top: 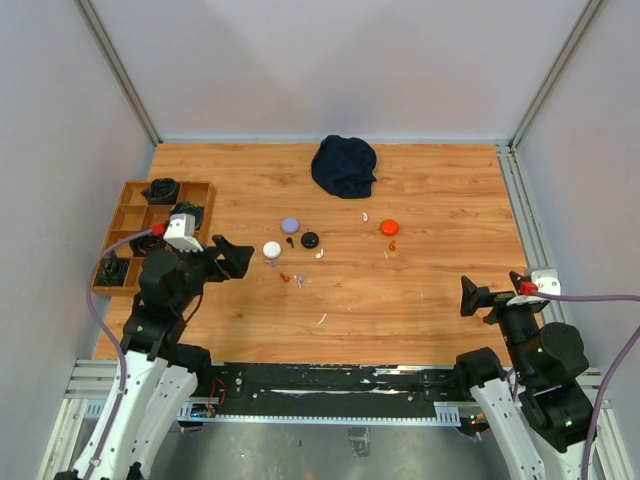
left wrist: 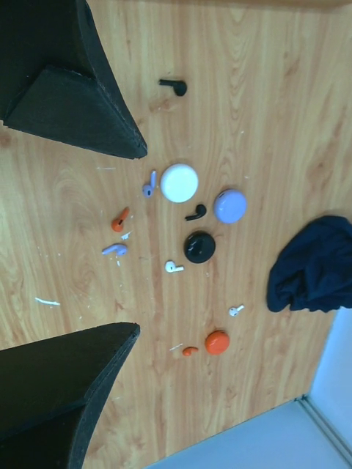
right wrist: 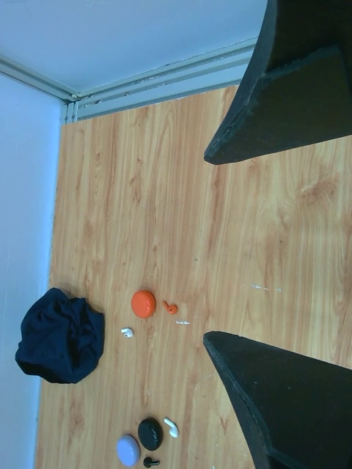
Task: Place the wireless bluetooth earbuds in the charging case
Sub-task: Pick up the charging case at the center of the board.
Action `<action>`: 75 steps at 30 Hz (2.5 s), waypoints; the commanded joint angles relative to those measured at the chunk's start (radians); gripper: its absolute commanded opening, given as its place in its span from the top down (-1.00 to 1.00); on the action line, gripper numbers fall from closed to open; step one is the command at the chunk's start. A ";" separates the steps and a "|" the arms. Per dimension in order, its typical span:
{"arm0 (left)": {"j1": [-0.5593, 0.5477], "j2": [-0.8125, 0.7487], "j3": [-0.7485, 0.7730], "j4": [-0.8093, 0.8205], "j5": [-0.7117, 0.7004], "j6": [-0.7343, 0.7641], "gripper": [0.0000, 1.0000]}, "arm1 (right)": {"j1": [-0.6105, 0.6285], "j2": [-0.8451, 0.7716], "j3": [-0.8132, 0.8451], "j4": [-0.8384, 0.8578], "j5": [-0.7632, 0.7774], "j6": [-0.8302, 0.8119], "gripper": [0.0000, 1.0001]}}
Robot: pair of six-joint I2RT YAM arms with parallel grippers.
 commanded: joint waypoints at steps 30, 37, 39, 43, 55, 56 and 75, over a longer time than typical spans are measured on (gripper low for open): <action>-0.008 1.146 0.240 0.509 0.216 0.113 -0.98 | 0.016 -0.022 -0.025 0.024 -0.041 -0.019 -0.97; -0.007 1.234 0.275 0.486 0.237 0.125 -0.98 | 0.016 -0.022 -0.026 0.024 -0.042 -0.019 -0.97; -0.008 1.237 0.263 0.486 0.236 0.124 -0.98 | 0.017 -0.022 -0.026 0.024 -0.039 -0.019 -0.97; -0.007 1.245 0.238 0.487 0.259 0.109 -0.94 | 0.017 -0.024 -0.025 0.023 -0.042 -0.018 -0.97; -0.053 1.137 0.083 0.555 0.282 0.006 -0.82 | 0.027 -0.024 -0.026 0.024 -0.042 -0.018 -0.97; -0.061 1.118 0.069 0.560 0.278 -0.002 -0.82 | 0.028 -0.024 -0.026 0.023 -0.042 -0.018 -0.97; -0.233 1.013 0.191 0.280 -0.172 0.133 -0.80 | 0.037 -0.024 -0.028 0.025 -0.032 -0.018 -0.97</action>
